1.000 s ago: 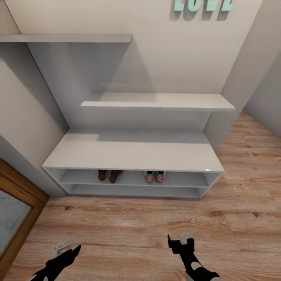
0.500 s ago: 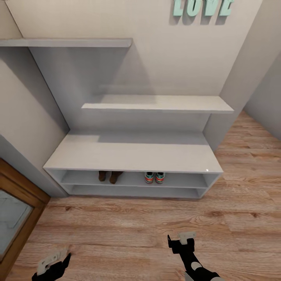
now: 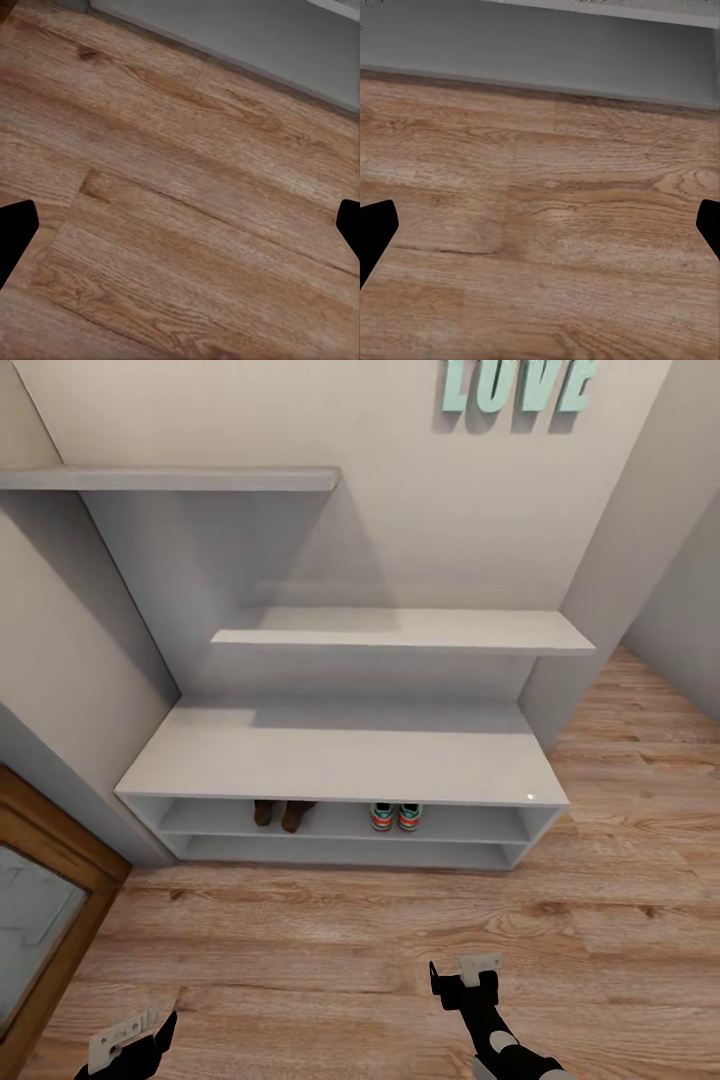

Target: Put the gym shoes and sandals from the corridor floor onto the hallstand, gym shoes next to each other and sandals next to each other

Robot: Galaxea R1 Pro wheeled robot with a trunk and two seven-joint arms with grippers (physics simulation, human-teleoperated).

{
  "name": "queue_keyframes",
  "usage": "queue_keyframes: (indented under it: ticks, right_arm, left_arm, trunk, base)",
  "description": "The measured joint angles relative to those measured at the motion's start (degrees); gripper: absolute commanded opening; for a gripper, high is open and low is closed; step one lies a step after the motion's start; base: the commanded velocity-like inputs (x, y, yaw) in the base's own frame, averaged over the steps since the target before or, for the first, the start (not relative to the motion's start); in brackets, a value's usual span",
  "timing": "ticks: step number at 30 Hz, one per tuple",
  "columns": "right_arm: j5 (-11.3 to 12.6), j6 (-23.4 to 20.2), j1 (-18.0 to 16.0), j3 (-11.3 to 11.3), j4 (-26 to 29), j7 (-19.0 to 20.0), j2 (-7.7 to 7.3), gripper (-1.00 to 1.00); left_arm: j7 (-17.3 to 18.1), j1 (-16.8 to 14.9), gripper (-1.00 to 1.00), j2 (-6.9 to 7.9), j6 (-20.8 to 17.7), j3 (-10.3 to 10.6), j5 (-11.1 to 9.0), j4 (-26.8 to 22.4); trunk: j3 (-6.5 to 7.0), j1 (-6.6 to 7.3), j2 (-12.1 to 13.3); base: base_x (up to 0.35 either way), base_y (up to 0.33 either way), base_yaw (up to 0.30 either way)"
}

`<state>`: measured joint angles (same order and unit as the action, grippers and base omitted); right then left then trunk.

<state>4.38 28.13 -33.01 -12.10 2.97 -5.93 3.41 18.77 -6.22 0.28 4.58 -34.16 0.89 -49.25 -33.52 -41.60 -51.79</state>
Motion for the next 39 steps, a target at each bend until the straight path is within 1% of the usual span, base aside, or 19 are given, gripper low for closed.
queue_keyframes:
  ticks: [11, 17, 21, 22, 23, 24, 25, 26, 28, 32, 35, 39]
  right_arm:
    - [0.0, 0.0, 0.0, 0.02, 0.0, 0.0, 0.0, 1.0]
    - [0.0, 0.0, 0.0, 0.02, 0.01, 0.0, 0.0, 1.0]
    - [0.0, 0.0, 0.0, 0.02, 0.0, 0.0, 0.0, 1.0]
    - [0.0, 0.0, 0.0, 0.02, 0.0, 0.0, 0.0, 1.0]
    - [0.0, 0.0, 0.0, 0.02, 0.0, 0.0, 0.0, 1.0]
    - [0.0, 0.0, 0.0, 0.01, 0.01, 0.0, 0.0, 1.0]
    - [0.0, 0.0, 0.0, 0.02, 0.03, 0.0, 0.0, 1.0]
    - [0.0, 0.0, 0.0, 0.02, 0.03, 0.0, 0.0, 1.0]
    - [0.0, 0.0, 0.0, 0.01, 0.03, 0.0, 0.0, 1.0]
    - [0.0, 0.0, 0.0, 0.02, 0.04, 0.0, 0.0, 1.0]
    - [0.0, 0.0, 0.0, 0.03, 0.02, 0.0, 0.0, 1.0]
    - [0.0, 0.0, 0.0, 0.01, 0.0, 0.0, 0.0, 1.0]
  left_arm:
    - [0.0, 0.03, 1.0, 0.01, 0.02, 0.06, -0.09, 0.35]
    - [-0.02, 0.03, 1.0, 0.01, 0.02, 0.09, -0.09, 2.27]
    - [-0.03, 0.04, 1.0, 0.05, 0.03, 0.31, -0.08, 7.41]
    - [-0.03, 0.04, 1.0, 0.07, 0.03, 0.43, -0.06, 9.93]
    - [-0.02, 0.01, 1.0, 0.08, 0.04, 0.47, -0.08, 11.43]
    - [-0.02, 0.01, 1.0, 0.08, 0.04, 0.56, 0.0, 14.32]
    - [-0.01, -0.01, 1.0, 0.09, 0.05, 0.58, -0.01, 15.93]
    - [0.0, -0.03, 1.0, 0.09, 0.05, 0.65, 0.08, 18.72]
    - [-0.03, -0.08, 1.0, 0.05, 0.06, 0.72, 0.15, 22.1]
    - [-0.03, -0.12, 1.0, 0.03, 0.06, 0.77, 0.18, 24.81]
    - [-0.02, -0.11, 1.0, 0.06, 0.06, 0.75, 0.02, 25.95]
    - [0.03, -0.03, 1.0, 0.09, 0.07, 0.74, -0.06, 26.81]
  trunk:
    - [1.98, 2.42, 4.42]
    - [3.06, 3.74, 6.83]
    - [3.77, 4.62, 8.43]
    - [3.95, 4.84, 8.83]
    - [4.13, 5.06, 9.24]
    - [4.31, 5.28, 9.64]
    - [4.49, 5.5, 10.04]
    - [4.67, 5.72, 10.44]
    - [5.03, 6.16, 11.24]
    - [5.75, 7.04, 12.85]
    - [6.29, 7.7, 14.05]
    - [6.3, 7.7, 14.07]
  base:
    - [0.0, 0.0, 0.0]
    - [0.0, 0.0, 0.0]
    - [0.0, 0.0, 0.0]
    - [0.0, 0.0, 0.0]
    - [0.0, 0.0, 0.0]
    - [0.0, 0.0, 0.0]
    - [0.0, 0.0, 0.0]
    - [0.0, 0.0, 0.0]
    - [0.0, 0.0, 0.0]
    - [0.0, 0.0, 0.0]
    - [0.0, 0.0, 0.0]
    - [0.0, 0.0, 0.0]
